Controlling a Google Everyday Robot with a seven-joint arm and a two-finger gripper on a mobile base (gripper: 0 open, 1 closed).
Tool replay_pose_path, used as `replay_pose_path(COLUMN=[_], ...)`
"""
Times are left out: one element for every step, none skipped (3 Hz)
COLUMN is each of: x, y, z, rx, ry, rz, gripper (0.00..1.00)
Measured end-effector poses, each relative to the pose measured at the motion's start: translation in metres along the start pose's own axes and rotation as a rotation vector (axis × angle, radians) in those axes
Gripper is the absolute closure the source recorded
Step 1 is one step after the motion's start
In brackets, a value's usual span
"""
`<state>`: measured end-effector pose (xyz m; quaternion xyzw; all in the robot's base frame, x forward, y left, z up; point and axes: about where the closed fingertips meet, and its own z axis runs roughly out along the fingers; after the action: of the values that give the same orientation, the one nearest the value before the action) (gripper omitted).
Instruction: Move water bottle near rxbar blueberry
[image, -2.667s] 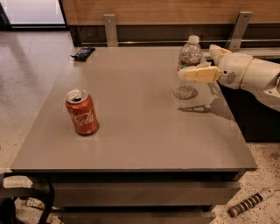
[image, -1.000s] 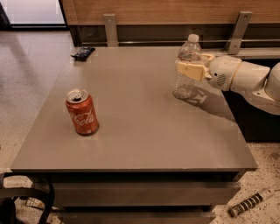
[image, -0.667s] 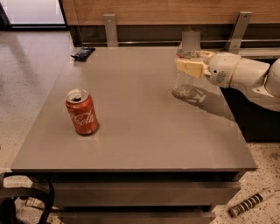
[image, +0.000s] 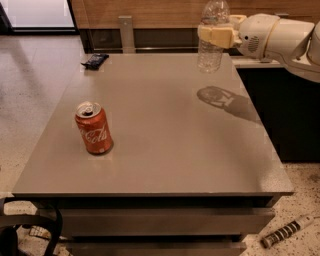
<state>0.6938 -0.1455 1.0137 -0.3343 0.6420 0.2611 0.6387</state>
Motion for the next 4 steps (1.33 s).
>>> replay_pose_path(x=[-0.028,-0.044,-0.050,-0.046], y=[-0.015,-0.031,-0.047,-0.053], z=[0.031,0.072,0.121,0.162], rx=[0.010,0.017,0.017,-0.005], ry=[0.005,0.000,-0.026,-0.048], rz=[-0.031,-0.035,-0.045,-0.032], gripper=[1.00,1.00,1.00,1.00])
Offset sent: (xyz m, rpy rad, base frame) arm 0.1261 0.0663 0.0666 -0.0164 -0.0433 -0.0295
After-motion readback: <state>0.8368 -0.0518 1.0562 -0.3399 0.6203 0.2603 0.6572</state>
